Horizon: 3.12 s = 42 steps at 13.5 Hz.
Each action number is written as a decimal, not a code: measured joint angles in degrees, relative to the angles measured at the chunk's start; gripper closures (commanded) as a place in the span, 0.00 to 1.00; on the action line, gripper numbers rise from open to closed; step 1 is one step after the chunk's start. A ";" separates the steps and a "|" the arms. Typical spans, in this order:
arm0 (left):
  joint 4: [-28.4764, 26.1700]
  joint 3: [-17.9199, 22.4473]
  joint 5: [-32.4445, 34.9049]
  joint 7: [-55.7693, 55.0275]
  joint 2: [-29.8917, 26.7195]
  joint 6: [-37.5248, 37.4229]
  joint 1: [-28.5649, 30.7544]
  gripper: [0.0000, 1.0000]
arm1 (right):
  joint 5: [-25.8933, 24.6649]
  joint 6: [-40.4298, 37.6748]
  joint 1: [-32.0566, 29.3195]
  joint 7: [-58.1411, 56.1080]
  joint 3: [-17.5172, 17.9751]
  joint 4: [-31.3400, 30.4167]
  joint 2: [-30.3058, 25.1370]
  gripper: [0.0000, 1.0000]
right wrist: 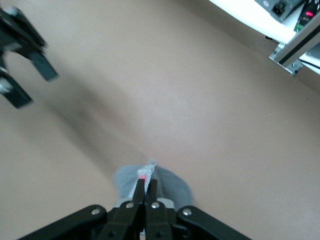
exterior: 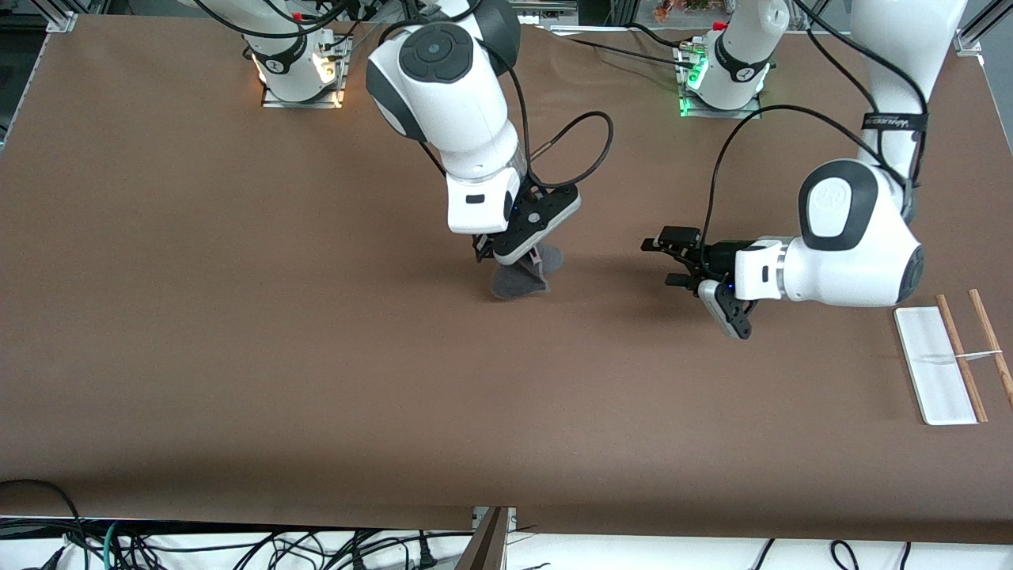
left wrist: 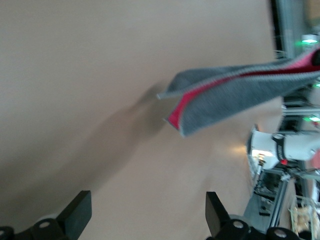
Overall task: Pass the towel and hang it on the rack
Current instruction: 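Grasp the hanging towel with the left gripper beside the right gripper, then open the right gripper while the left gripper pulls the towel away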
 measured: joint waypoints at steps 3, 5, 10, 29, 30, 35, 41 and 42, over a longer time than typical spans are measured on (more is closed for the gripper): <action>-5.69 -1.01 -12.71 15.38 0.57 3.72 -0.26 0.00 | 0.00 -0.02 0.48 0.00 0.00 0.20 -0.68 1.00; -10.29 -4.39 -19.21 25.86 1.39 11.94 -0.70 0.00 | 0.00 -0.02 0.69 -0.02 0.00 0.20 -0.70 1.00; -11.95 -7.71 -26.32 39.16 3.33 17.09 -1.38 0.00 | 0.00 -0.02 1.80 -0.02 0.01 0.20 -0.70 1.00; -16.06 -11.46 -37.47 52.38 4.11 17.09 -0.42 1.00 | 0.00 0.04 1.77 -0.02 -0.14 0.25 -0.78 0.72; -16.01 -11.45 -37.47 52.37 4.07 17.06 -0.28 1.00 | 0.00 0.07 1.66 -0.02 -0.21 0.36 -1.10 0.47; -15.25 -11.36 -37.45 51.76 3.72 16.15 0.99 1.00 | 0.01 -0.57 1.33 -0.02 -0.91 0.38 -2.76 0.00; -6.49 -10.57 -14.46 33.27 0.51 7.99 6.37 1.00 | 0.01 -8.42 -2.37 -0.04 -4.42 0.39 -4.25 0.00; -4.24 -10.42 -9.92 30.44 0.27 4.94 8.35 1.00 | 0.01 -10.70 -2.97 -0.07 -5.95 0.39 -4.74 0.00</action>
